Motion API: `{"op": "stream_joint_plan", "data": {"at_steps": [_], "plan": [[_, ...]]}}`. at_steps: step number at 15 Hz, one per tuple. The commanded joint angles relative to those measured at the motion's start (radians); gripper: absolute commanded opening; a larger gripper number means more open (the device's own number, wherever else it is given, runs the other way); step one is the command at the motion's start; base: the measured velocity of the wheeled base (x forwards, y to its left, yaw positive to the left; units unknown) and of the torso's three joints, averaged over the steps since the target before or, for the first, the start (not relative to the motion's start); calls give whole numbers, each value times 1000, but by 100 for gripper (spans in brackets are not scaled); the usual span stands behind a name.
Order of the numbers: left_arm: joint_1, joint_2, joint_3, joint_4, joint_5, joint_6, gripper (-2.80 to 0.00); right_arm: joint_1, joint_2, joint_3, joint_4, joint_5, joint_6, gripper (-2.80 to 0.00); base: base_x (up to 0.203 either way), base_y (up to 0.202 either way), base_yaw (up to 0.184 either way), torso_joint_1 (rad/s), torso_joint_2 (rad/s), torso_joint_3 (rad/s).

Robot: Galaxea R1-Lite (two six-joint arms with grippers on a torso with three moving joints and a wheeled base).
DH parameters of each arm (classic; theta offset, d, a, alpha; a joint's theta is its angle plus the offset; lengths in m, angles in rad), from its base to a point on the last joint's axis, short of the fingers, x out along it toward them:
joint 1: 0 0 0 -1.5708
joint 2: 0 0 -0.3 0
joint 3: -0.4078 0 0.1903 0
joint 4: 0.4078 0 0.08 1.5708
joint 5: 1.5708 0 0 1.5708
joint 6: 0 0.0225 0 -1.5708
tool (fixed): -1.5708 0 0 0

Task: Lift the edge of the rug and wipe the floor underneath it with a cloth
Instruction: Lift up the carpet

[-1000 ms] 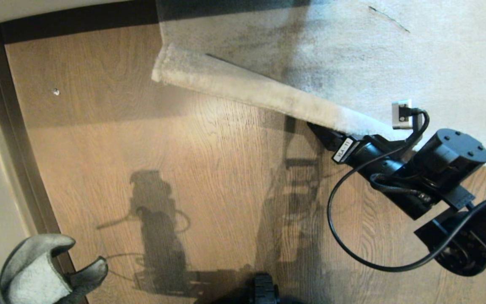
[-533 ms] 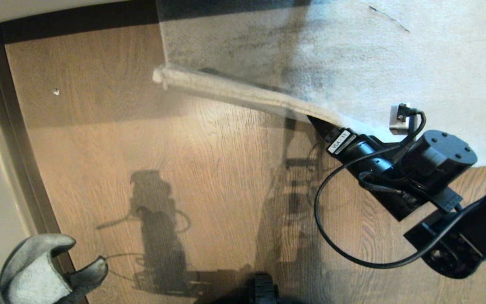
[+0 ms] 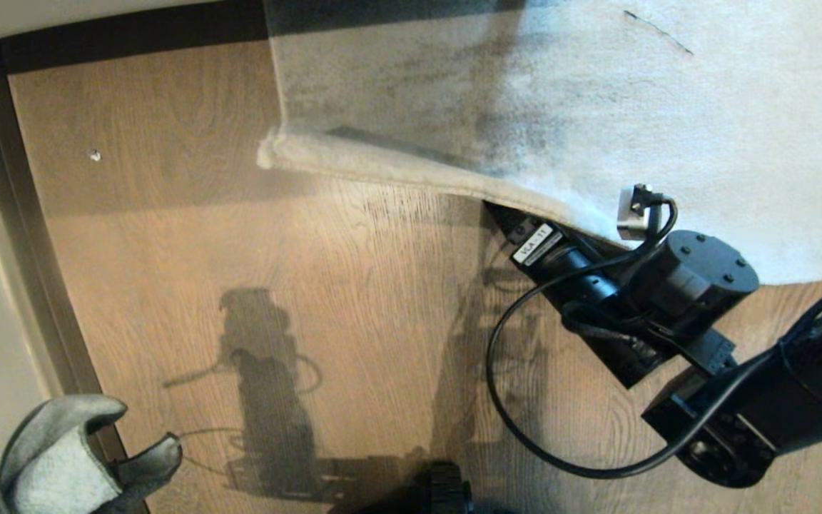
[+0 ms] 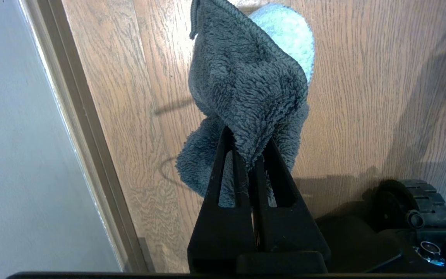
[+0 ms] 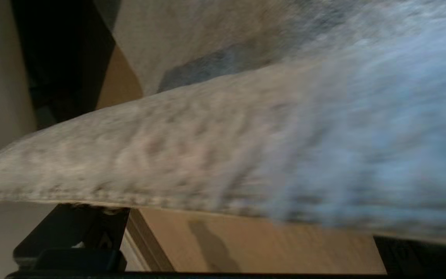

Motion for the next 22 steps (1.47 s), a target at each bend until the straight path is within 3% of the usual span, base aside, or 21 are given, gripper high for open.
{"op": "stream_joint_plan", "data": {"at_steps": [1,6,22], "plan": [[0,0,0,0,0,0,-280,39,29,-38,-44,-11,8,0,0,0,0,0,0,0],[0,0,0,0,0,0,-280,108,53,-70,-44,-12,18,0,0,0,0,0,0,0],[0,0,0,0,0,0,-280,162,96,-132,-44,-12,18,0,0,0,0,0,0,0]]}}
